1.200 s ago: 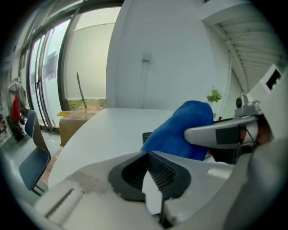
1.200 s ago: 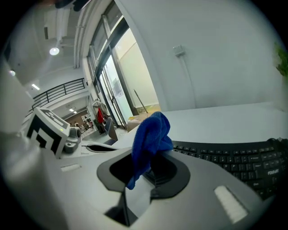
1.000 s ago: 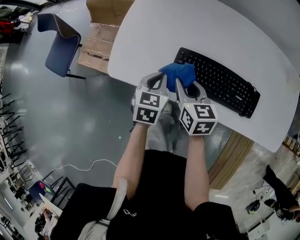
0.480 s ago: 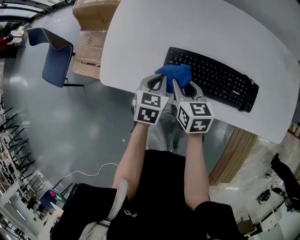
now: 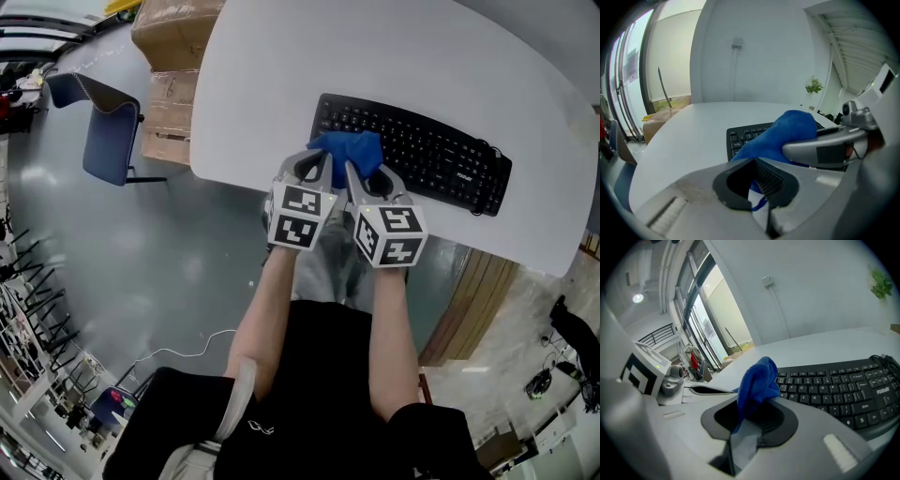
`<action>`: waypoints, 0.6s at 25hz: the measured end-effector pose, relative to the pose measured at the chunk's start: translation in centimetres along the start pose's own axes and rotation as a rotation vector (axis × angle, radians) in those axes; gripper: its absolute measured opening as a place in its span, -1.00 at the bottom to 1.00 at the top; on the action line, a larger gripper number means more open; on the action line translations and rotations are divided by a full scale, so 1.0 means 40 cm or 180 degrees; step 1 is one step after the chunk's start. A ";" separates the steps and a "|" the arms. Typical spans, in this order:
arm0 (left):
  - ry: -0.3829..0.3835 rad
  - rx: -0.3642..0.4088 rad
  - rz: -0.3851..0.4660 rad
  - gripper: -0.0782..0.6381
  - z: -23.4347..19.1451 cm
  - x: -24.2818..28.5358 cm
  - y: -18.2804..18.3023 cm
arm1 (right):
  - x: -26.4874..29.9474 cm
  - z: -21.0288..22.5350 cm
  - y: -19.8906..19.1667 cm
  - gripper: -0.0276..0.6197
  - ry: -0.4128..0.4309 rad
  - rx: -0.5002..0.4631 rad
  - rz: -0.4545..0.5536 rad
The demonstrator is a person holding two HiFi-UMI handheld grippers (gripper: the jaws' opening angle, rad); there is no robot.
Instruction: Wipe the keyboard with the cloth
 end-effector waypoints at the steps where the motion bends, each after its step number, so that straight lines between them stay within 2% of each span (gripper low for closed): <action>1: -0.0008 0.0008 -0.0003 -0.79 0.004 0.002 0.001 | -0.003 0.004 -0.001 -0.66 -0.0010 0.0004 0.0000; 15: -0.0138 0.0131 -0.0039 -0.79 0.082 0.030 0.010 | -0.058 0.065 -0.017 -0.65 -0.0147 0.0084 0.0043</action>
Point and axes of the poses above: the fingertips, and each gripper's own axes: x forward along the fingers, z to its right, y out of its top, the point moved 3 cm from there along -x, backward along the fingers, and after that the axes turned 2 degrees about -x, right-handed, at the moved point
